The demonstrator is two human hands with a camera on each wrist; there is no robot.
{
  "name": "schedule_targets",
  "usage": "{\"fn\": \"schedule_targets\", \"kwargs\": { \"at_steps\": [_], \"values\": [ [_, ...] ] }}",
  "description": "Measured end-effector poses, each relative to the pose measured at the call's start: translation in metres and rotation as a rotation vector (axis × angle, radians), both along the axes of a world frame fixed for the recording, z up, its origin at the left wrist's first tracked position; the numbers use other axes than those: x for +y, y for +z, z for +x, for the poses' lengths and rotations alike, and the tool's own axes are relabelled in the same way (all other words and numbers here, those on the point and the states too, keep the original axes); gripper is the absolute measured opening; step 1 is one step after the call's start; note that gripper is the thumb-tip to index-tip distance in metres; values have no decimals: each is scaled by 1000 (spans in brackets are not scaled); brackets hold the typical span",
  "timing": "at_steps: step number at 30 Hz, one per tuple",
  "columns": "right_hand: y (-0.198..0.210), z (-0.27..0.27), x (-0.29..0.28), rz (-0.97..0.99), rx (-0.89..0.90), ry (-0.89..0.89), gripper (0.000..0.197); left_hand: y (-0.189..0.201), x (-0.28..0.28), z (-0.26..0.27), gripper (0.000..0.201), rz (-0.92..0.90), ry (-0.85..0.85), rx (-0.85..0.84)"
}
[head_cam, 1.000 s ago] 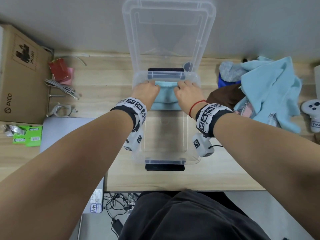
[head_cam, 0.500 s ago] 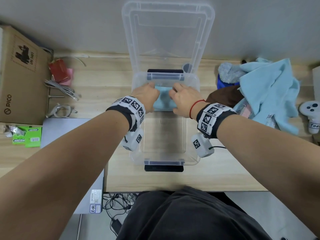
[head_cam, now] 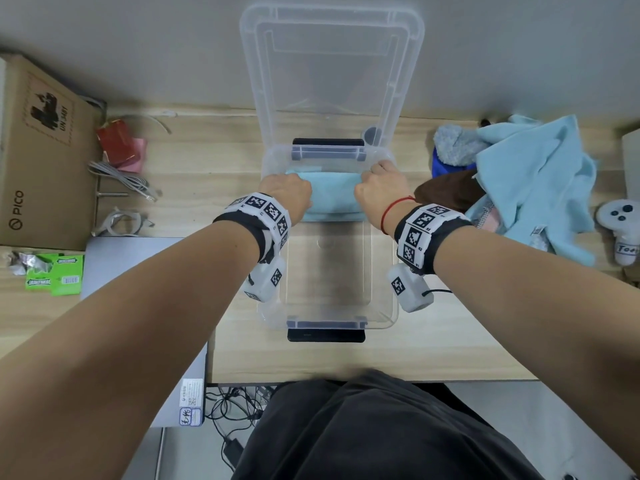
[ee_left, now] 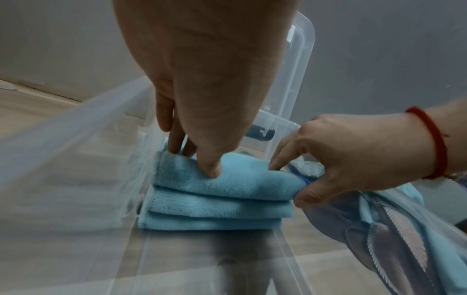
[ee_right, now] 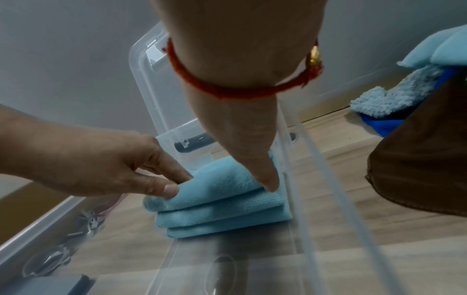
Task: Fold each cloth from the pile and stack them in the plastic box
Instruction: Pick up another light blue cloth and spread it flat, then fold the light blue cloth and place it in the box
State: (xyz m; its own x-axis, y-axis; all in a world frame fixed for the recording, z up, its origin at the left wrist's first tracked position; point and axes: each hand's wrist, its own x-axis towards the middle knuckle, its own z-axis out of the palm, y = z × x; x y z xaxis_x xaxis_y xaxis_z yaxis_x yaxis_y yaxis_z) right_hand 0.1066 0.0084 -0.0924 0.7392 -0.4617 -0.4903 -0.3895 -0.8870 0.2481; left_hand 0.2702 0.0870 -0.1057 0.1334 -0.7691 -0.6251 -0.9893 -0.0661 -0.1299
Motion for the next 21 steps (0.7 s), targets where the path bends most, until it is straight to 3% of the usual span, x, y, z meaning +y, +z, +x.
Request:
{"fn": "schedule_targets", "kwargs": {
  "at_steps": [3,7,10,12,21],
  "values": [
    [8,-5,-3,-8,-25,28,16,10,-3,2,22,-46,45,36],
    [23,-18,-14,68,-204,-2,40,33,-17,-2,29,-126,124,92],
    [44,-36,-26,146,-462,-136,27,56,-32,-13,26,-200,139,124],
    [60,-60,-38,97,-566,-225,19,70,-47,-34,23,-247,137,171],
    [62,-200,-93,67,-608,-623,17,80,-104,-163,17,-318,136,383]
  ]
}}
